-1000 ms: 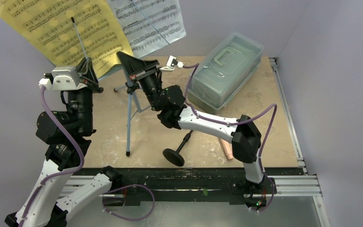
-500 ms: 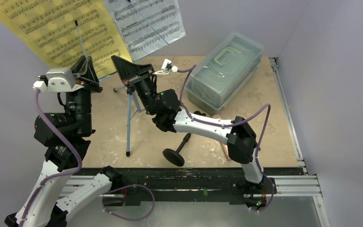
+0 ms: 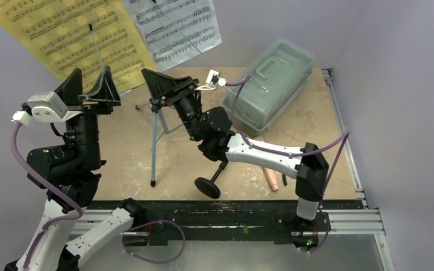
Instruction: Set up the instrument practice props
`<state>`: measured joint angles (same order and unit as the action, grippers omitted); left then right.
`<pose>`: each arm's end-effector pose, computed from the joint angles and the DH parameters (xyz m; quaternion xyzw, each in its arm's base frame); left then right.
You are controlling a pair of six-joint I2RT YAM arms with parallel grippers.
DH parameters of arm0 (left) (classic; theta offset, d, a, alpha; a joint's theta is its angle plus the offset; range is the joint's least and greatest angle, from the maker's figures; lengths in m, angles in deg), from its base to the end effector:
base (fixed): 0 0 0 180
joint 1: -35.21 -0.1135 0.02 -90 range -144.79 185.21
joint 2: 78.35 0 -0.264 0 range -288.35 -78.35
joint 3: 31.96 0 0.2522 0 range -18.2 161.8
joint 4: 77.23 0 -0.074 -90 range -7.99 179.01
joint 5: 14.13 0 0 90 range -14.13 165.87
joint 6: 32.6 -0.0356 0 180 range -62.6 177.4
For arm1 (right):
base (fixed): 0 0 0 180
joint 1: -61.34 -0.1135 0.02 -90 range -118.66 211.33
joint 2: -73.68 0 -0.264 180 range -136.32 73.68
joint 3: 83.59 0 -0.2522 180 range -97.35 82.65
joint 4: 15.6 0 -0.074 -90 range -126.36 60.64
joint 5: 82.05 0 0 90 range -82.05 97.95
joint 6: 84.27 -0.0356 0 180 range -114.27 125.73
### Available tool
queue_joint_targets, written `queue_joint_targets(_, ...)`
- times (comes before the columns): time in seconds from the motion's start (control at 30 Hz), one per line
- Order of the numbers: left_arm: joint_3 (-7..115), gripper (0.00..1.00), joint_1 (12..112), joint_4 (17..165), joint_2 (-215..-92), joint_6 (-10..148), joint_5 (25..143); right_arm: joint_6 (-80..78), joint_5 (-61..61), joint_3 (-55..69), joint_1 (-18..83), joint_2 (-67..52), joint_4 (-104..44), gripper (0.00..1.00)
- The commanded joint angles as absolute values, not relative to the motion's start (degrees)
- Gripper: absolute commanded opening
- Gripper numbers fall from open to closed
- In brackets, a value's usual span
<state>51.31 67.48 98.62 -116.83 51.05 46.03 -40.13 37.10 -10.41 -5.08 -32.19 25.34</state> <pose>0.0703 -0.0234 0.5238 -0.0874 0.4581 -0.0921 0.8798 0.1849 0.3804 0.4418 0.1557 0.4292 0.6767 0.5776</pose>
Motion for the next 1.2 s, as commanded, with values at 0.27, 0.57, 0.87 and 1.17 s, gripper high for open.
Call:
queue_joint_targets(0.27,56.9,0.79,67.5,87.4,-113.6,61.9,49.5,-24.5,30.9,7.0,-4.8,-10.0,4.9,0.92)
queue_joint_targets(0.57,66.3,0.81,67.4,68.6,-109.6,71.4,61.2,-6.7,21.2,26.1,-4.5,5.2,-8.2,0.99)
queue_joint_targets(0.87,67.1,0.81,67.5,58.2,-108.6,76.8,70.9,-20.3,19.7,28.8,-4.8,-6.7,-4.0,0.99)
queue_joint_targets(1.17,68.8,0.8,67.5,50.9,-108.9,75.4,72.2,-32.4,42.3,7.8,-12.7,-31.0,-11.4,0.99)
